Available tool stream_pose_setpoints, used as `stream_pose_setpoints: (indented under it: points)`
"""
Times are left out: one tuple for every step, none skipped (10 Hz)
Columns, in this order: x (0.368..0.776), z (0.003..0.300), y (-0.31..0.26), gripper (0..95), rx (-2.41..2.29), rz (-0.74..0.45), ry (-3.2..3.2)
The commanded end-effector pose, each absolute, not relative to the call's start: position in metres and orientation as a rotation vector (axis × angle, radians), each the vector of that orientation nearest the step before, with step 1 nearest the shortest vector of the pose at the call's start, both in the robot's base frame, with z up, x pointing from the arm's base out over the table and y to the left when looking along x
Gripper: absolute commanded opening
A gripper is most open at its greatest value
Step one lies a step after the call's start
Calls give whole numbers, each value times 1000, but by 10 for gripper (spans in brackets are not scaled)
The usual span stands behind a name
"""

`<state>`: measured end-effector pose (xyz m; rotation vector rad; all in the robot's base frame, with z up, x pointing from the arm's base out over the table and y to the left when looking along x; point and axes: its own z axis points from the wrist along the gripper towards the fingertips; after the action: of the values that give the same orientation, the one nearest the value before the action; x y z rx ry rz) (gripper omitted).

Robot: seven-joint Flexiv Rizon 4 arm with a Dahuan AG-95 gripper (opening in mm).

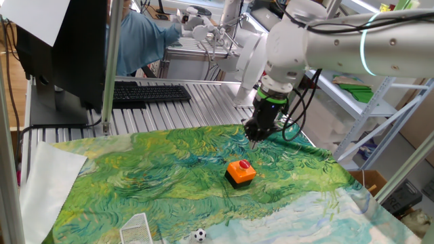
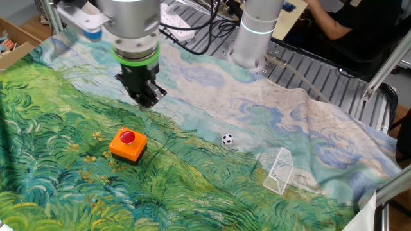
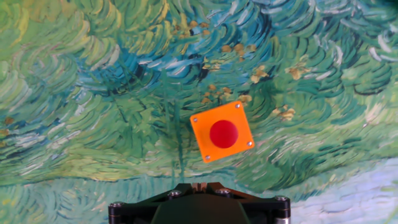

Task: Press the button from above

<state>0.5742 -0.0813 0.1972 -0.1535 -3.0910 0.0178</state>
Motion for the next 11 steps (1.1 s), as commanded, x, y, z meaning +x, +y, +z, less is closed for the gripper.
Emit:
stream_pose_setpoints:
  points:
    - [573,195,-87,0,-138,19,-3097]
    - [573,195,-91,0,-128,19,-3097]
    - [573,195,-95,0,-114,18,-3098]
    - [575,195,-100,0,-97,17,-3099]
    - [577,193,-103,0,-85,17,-3099]
    - [580,189,-103,0,-88,17,-3101]
    - [582,185,-102,0,-94,18,-3103]
    - [584,182,-102,0,-99,18,-3104]
    - [586,179,-104,0,-97,17,-3104]
    - [589,176,-109,0,-80,14,-3104]
    - [590,173,-113,0,-71,12,-3104]
